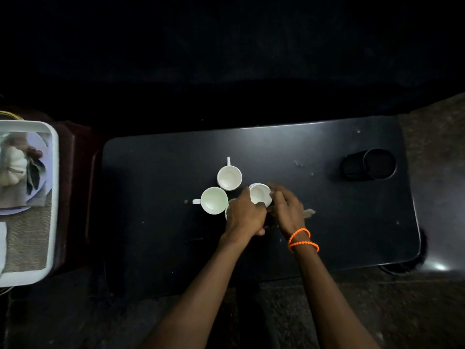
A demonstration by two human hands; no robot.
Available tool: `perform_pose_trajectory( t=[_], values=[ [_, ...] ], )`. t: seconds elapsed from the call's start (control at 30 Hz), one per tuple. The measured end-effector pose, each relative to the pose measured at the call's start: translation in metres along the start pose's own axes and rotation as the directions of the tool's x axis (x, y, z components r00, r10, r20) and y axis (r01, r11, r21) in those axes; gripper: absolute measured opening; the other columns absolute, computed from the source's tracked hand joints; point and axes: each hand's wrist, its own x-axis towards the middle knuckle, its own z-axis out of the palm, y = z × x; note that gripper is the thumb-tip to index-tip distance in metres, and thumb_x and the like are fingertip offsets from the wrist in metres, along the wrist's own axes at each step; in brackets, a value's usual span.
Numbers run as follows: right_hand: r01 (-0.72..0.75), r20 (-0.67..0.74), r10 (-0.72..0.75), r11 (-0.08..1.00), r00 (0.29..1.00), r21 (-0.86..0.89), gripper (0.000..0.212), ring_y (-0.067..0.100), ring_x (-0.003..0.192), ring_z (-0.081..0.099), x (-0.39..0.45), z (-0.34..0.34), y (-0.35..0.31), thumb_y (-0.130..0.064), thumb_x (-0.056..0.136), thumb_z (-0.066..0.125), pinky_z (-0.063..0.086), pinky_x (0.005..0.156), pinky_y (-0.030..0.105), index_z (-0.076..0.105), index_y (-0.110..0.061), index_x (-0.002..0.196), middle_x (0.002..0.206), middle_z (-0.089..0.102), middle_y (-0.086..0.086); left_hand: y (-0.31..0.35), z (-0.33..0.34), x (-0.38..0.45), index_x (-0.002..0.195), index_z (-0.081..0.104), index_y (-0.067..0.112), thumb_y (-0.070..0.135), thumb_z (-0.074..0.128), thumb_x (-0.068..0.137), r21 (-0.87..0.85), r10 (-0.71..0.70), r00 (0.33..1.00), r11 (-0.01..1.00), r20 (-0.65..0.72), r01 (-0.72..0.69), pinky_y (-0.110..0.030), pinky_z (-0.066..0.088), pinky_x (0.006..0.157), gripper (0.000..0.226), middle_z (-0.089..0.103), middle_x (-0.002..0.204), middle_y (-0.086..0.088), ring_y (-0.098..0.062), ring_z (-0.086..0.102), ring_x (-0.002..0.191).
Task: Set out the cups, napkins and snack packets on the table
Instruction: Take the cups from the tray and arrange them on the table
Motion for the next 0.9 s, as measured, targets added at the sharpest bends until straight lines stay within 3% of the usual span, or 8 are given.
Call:
perform_pose_trajectory(
  t=[0.07,0.13,0.17,0.27,0.43,0.57,0.67,0.9],
  values=[
    [-0.017,-0.017,0.018,0.998,1.000,0.054,0.035,0.018,0.111,0.067,-0.001,0.000,0.000,-0.028,0.088,0.046,0.056,0.098,0.049,0.076,-0.035,0.104,0.117,0.074,-0.004,0.002,0.000,0.002,0.123,0.057,0.021,0.019,0.046,0.086,-0.059,-0.022,0.999,0.998,0.025,0.024,-0.021,0.056,0.051,0.039,0.074,0.103,-0.011,-0.027,0.073,0.049],
    [-0.048,-0.024,0.051,0.993,0.998,0.112,0.039,0.018,0.113,0.067,-0.002,0.000,0.001,-0.027,0.087,0.047,0.056,0.099,0.050,0.076,-0.023,0.112,0.120,0.074,-0.001,0.003,0.003,0.003,0.126,0.057,0.015,0.012,0.048,0.084,-0.147,-0.042,0.998,0.988,0.039,0.048,-0.035,0.065,0.070,0.043,0.074,0.107,-0.014,-0.036,0.078,0.068],
    [-0.059,-0.028,0.063,0.989,0.998,0.139,0.038,0.018,0.112,0.068,-0.003,0.000,0.002,-0.024,0.088,0.048,0.056,0.099,0.050,0.076,-0.020,0.113,0.119,0.074,0.000,0.003,0.006,0.002,0.129,0.057,0.013,0.009,0.048,0.083,-0.206,-0.052,0.998,0.977,0.040,0.059,-0.039,0.066,0.068,0.047,0.073,0.112,-0.015,-0.037,0.078,0.070],
    [-0.085,-0.035,0.094,0.974,0.995,0.208,0.036,0.020,0.110,0.069,-0.007,-0.005,0.004,-0.019,0.091,0.049,0.057,0.097,0.052,0.077,-0.017,0.113,0.118,0.075,0.002,0.001,0.017,-0.002,0.135,0.057,0.017,0.005,0.045,0.082,-0.333,-0.052,0.999,0.941,0.015,0.055,-0.031,0.061,0.047,0.056,0.068,0.116,-0.014,-0.026,0.076,0.056],
    [-0.126,-0.048,0.143,0.958,0.989,0.257,0.042,0.021,0.107,0.071,-0.027,-0.019,0.016,-0.027,0.082,0.047,0.061,0.091,0.052,0.078,-0.018,0.109,0.118,0.075,0.003,-0.013,0.036,-0.023,0.130,0.059,0.035,0.010,0.042,0.076,-0.293,-0.032,0.999,0.956,0.012,0.034,-0.043,0.067,0.064,0.062,0.073,0.101,-0.014,-0.032,0.077,0.060],
    [-0.119,-0.078,0.139,0.969,0.987,0.219,0.035,0.015,0.105,0.071,-0.052,-0.024,0.039,-0.019,0.089,0.049,0.061,0.089,0.047,0.079,-0.017,0.107,0.113,0.077,-0.003,-0.030,0.050,-0.050,0.131,0.060,0.042,0.005,0.046,0.078,-0.341,-0.059,0.998,0.939,0.000,0.055,-0.029,0.061,0.047,0.067,0.075,0.089,-0.003,-0.018,0.072,0.047],
    [-0.145,-0.083,0.167,0.964,0.982,0.223,0.033,0.019,0.107,0.071,-0.067,-0.023,0.059,-0.006,0.095,0.050,0.062,0.087,0.047,0.080,-0.017,0.103,0.112,0.076,-0.003,-0.047,0.059,-0.067,0.133,0.056,0.051,0.008,0.047,0.080,-0.325,-0.087,0.995,0.941,0.043,0.096,-0.028,0.064,0.055,0.069,0.078,0.078,-0.003,-0.018,0.074,0.049],
    [-0.198,-0.043,0.217,0.943,0.975,0.269,0.035,0.032,0.102,0.073,-0.097,-0.019,0.086,-0.005,0.094,0.050,0.063,0.081,0.051,0.080,-0.023,0.102,0.111,0.075,0.002,-0.074,0.070,-0.085,0.121,0.058,0.065,0.010,0.048,0.073,-0.331,-0.099,0.991,0.935,0.090,0.123,-0.033,0.066,0.067,0.074,0.080,0.085,0.000,-0.019,0.077,0.063]
  ],
)
